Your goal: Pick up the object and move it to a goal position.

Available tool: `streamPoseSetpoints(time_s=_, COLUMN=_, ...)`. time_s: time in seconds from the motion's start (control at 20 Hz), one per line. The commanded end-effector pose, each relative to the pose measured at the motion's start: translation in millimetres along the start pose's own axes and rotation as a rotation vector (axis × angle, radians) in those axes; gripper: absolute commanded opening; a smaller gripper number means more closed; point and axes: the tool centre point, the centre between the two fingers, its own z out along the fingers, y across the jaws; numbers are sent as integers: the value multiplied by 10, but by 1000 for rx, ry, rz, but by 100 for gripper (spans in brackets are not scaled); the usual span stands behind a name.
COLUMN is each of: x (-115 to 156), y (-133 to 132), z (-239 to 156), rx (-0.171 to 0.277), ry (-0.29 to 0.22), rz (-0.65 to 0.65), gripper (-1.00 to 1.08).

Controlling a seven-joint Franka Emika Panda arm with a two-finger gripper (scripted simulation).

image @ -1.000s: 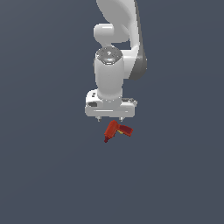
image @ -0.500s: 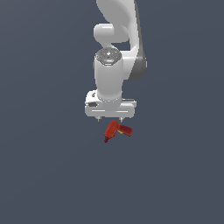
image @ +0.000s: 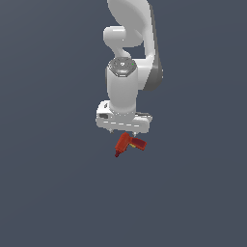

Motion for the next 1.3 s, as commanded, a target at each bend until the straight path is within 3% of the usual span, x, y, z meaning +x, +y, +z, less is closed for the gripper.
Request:
streamPoseSetpoints(time_s=0.0, x=-11, y=-23, z=40, rx=-2, ry=-5, rz=45, gripper=108)
streamPoseSetpoints(time_s=1.25, x=-174, y=-293, z=541, rx=-62, ry=-54, rz=640, gripper=108)
